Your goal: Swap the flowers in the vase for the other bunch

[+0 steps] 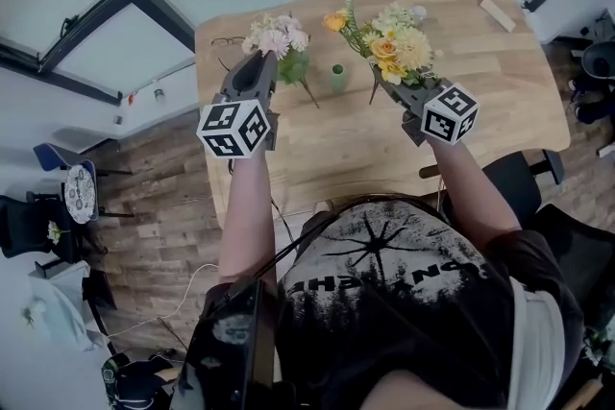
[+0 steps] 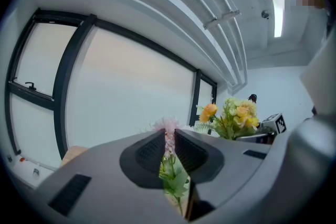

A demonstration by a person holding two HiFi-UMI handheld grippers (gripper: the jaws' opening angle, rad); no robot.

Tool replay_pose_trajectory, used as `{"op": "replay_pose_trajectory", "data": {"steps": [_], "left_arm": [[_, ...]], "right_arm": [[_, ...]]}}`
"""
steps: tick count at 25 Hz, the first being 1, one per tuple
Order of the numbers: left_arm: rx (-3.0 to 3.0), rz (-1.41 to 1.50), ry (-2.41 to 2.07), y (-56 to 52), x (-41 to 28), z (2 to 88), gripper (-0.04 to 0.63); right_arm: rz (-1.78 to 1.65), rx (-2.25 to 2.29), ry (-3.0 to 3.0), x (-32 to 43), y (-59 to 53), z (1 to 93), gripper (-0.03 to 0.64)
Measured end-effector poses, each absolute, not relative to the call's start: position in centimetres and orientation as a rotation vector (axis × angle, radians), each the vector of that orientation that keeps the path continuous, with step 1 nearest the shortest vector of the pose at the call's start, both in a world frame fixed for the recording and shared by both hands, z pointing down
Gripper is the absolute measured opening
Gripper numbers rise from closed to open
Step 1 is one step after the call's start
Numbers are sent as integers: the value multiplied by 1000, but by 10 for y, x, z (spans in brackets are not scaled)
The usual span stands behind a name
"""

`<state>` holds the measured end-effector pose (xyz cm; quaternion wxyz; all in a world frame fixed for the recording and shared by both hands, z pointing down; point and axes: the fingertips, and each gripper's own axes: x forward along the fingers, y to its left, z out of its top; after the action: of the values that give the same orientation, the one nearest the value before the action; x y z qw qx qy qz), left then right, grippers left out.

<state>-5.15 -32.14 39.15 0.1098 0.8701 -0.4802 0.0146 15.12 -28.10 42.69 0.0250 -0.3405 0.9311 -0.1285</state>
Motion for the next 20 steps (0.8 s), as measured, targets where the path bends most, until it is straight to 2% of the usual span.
{"op": "replay_pose_trajectory", "data": {"steps": [9, 20], "left_arm": [[2414, 76, -1403, -291, -69, 452, 66], [2331, 69, -1383, -273, -78, 482, 66]], "right_arm": [[-365, -1025, 2893, 141, -307, 418, 69], [-267, -916, 2957, 100, -341, 405, 69]]}}
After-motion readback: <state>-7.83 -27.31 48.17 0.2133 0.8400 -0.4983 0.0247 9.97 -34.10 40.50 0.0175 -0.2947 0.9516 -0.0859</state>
